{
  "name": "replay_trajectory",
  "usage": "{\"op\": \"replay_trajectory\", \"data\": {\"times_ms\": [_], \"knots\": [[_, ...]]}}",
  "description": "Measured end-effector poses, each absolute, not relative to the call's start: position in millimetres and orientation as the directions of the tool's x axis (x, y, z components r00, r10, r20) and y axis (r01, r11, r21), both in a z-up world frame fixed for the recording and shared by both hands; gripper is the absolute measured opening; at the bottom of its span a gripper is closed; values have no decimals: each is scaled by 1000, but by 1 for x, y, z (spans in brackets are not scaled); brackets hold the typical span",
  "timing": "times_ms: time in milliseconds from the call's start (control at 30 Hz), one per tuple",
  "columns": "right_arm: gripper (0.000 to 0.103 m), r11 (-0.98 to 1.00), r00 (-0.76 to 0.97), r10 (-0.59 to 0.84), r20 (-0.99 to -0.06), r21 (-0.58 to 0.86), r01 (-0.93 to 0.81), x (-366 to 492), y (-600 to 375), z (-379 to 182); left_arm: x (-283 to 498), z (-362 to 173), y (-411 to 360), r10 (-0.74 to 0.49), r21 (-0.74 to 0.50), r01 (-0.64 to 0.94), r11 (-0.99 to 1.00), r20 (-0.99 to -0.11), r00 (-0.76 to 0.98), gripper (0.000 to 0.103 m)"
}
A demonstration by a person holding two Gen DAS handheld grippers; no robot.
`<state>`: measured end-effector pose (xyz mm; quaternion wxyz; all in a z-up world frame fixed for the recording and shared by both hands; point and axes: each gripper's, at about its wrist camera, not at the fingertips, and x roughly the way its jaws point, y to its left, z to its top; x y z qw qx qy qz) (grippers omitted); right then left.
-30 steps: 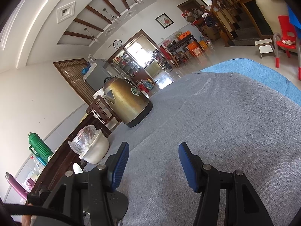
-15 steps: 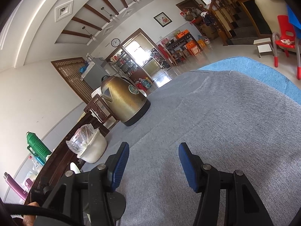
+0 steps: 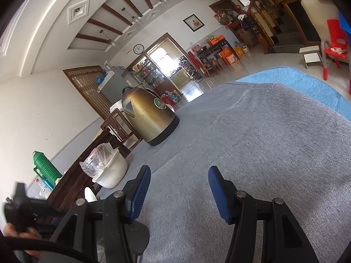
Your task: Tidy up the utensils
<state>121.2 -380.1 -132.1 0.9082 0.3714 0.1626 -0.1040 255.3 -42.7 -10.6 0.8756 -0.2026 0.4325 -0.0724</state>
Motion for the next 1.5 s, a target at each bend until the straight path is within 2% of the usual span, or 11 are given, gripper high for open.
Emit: {"op": "replay_trajectory", "data": {"times_ms": [100, 200, 300, 433, 600, 767, 1067, 1500], "knots": [[59, 708, 926, -68, -371, 636, 307, 121, -378, -131, 239, 21, -58, -324, -413, 39, 910, -648, 690, 27], [59, 709, 926, -68, -371, 636, 306, 121, -378, -131, 215, 50, -83, -315, -346, 138, 928, -532, 785, 27], [59, 709, 926, -69, -372, 635, 308, 121, -378, -131, 201, 56, -108, -294, -271, 188, 944, -430, 854, 28], [59, 713, 926, -65, -372, 632, 304, 121, -377, -131, 190, 48, -139, -229, -137, 192, 972, -349, 909, 28], [59, 715, 926, -60, -373, 632, 301, 122, -377, -131, 177, 34, -163, -181, -31, 181, 983, -309, 934, 28], [59, 714, 926, -58, -373, 633, 300, 122, -377, -131, 167, 14, -175, -193, 72, 225, 972, -303, 933, 28], [59, 713, 924, -56, -378, 633, 302, 122, -378, -130, 158, 16, -174, -249, 95, 293, 951, -321, 914, 29], [59, 712, 924, -57, -378, 633, 303, 124, -377, -131, 152, 34, -158, -293, 40, 324, 945, -332, 897, 29]]}}
